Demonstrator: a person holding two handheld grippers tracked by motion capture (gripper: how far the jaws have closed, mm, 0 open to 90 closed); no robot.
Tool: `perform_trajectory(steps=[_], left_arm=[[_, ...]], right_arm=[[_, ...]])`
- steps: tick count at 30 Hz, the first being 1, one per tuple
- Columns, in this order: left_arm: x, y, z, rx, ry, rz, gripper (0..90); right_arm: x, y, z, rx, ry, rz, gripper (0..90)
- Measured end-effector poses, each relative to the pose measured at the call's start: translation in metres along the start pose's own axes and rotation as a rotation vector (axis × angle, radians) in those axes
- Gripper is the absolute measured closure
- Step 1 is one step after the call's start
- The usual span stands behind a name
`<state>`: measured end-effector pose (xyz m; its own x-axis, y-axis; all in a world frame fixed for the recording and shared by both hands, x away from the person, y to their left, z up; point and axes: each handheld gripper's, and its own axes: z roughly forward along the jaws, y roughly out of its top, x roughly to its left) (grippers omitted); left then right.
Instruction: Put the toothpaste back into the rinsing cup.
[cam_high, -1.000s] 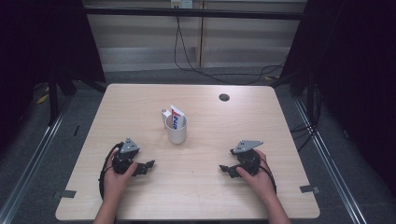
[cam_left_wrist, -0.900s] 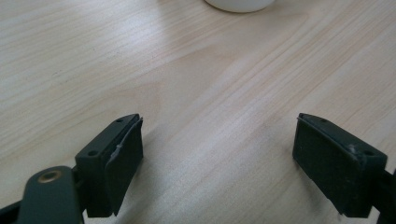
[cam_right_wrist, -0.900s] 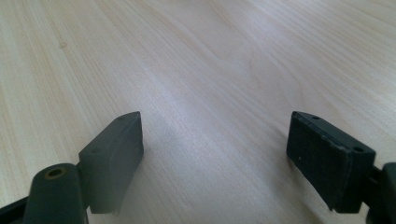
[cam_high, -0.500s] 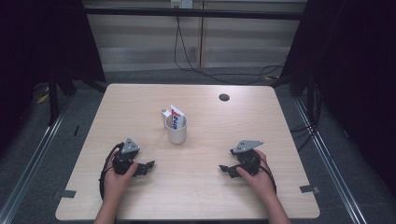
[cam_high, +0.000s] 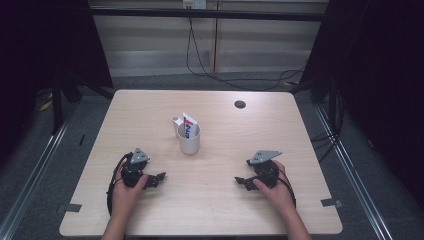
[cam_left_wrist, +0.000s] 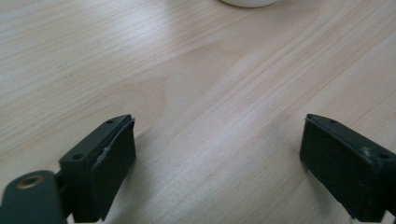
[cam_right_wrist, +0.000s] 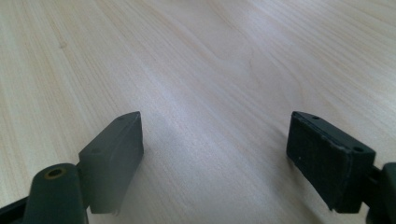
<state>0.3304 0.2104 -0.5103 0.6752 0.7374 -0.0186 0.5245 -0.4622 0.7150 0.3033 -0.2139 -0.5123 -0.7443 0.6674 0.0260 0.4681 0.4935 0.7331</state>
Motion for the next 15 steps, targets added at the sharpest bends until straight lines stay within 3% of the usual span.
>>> perform_trajectory(steps=[15], left_arm=[[0.0012,0.0007,0.0024,0.022,0.033,-0.023,0.0]], right_arm=[[0.0,0.0,0.0,0.0,0.001,-0.001,18.4]])
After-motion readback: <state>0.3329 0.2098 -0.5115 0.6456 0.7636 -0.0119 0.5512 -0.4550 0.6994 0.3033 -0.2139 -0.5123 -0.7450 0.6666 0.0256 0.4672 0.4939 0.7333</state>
